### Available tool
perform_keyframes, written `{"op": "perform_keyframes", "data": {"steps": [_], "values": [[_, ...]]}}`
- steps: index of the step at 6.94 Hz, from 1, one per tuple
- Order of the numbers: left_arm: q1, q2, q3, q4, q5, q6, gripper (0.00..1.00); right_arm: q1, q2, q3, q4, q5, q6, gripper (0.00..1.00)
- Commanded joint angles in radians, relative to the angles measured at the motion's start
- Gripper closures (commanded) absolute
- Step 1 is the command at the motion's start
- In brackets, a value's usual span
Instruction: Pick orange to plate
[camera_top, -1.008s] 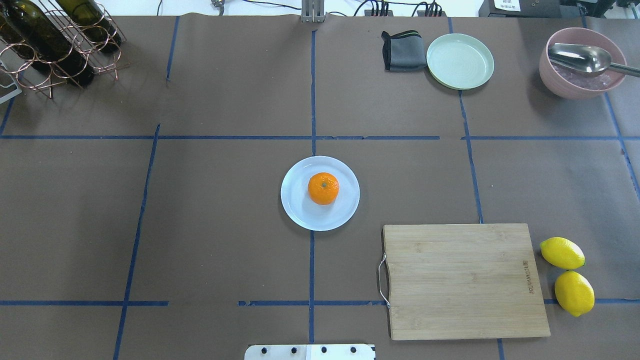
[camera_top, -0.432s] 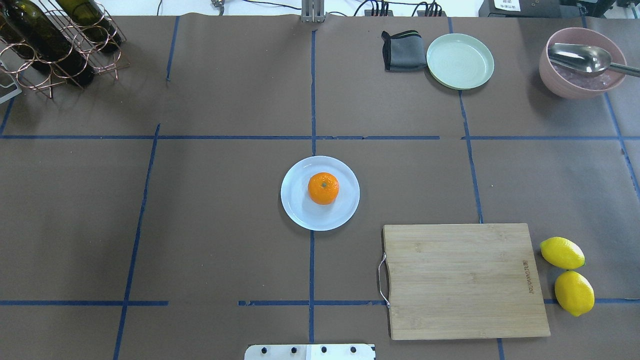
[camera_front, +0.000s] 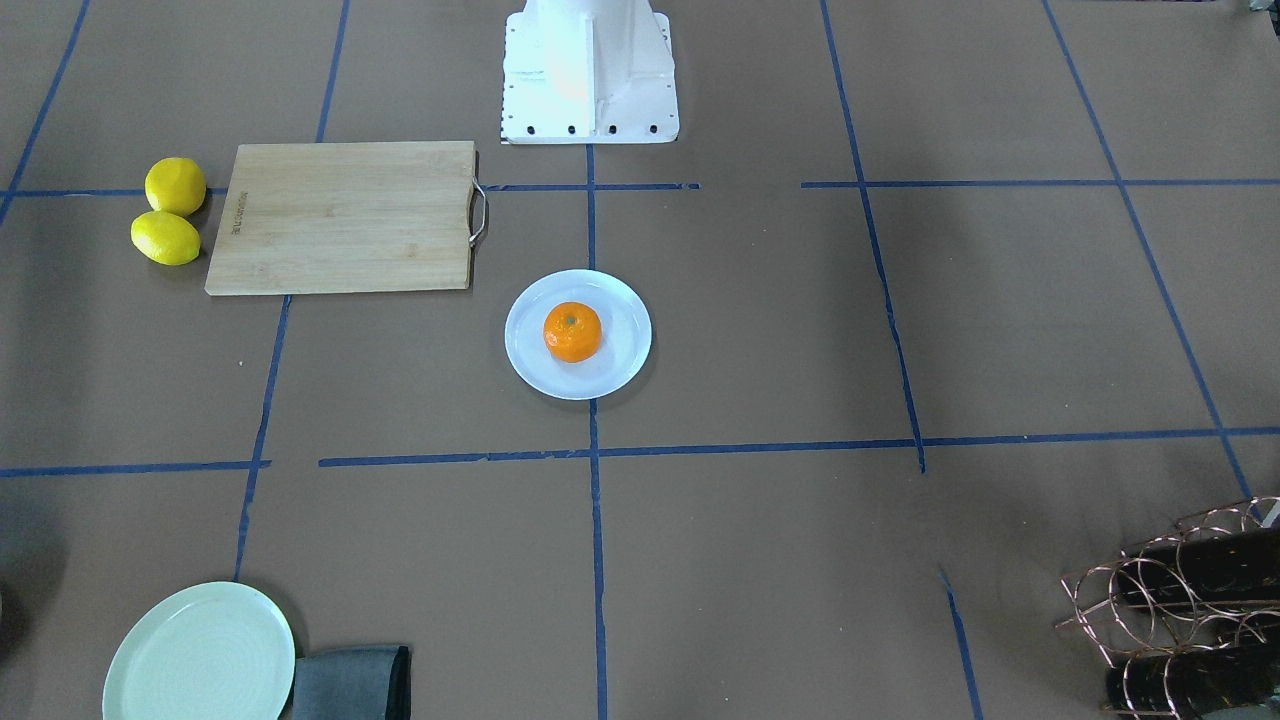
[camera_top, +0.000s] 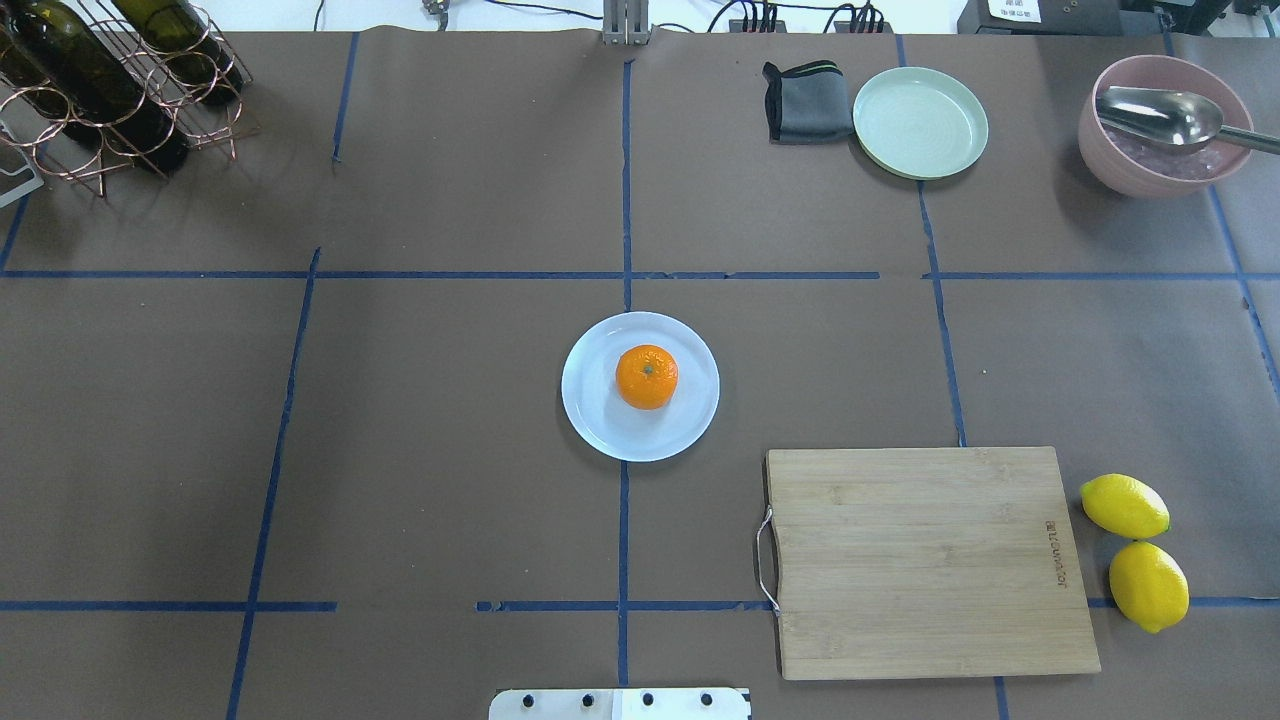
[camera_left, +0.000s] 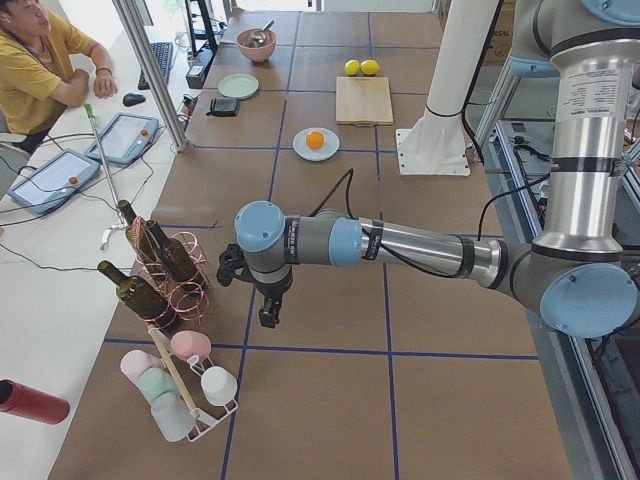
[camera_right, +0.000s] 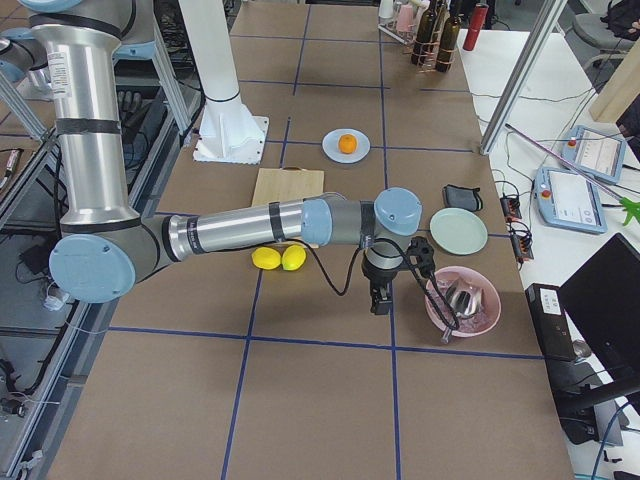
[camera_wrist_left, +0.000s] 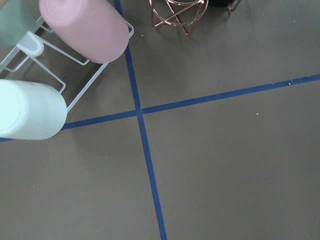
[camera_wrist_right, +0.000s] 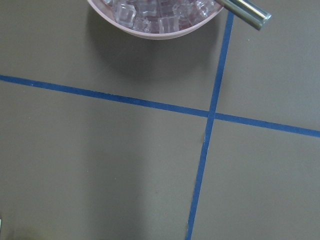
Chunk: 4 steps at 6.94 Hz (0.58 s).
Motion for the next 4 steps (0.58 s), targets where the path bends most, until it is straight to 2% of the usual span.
{"op": "perform_keyframes", "data": {"steps": [1,4], "values": [[0.004,0.003,-0.003,0.038,-0.001,-0.005,0.0,0.0,0.008,0.044,-0.079,-0.002,-0.024,0.0],[0.005,0.029,0.009,0.019,-0.003,0.006,0.0,-0.008,0.038,0.051,-0.079,-0.004,-0.005,0.0]]}}
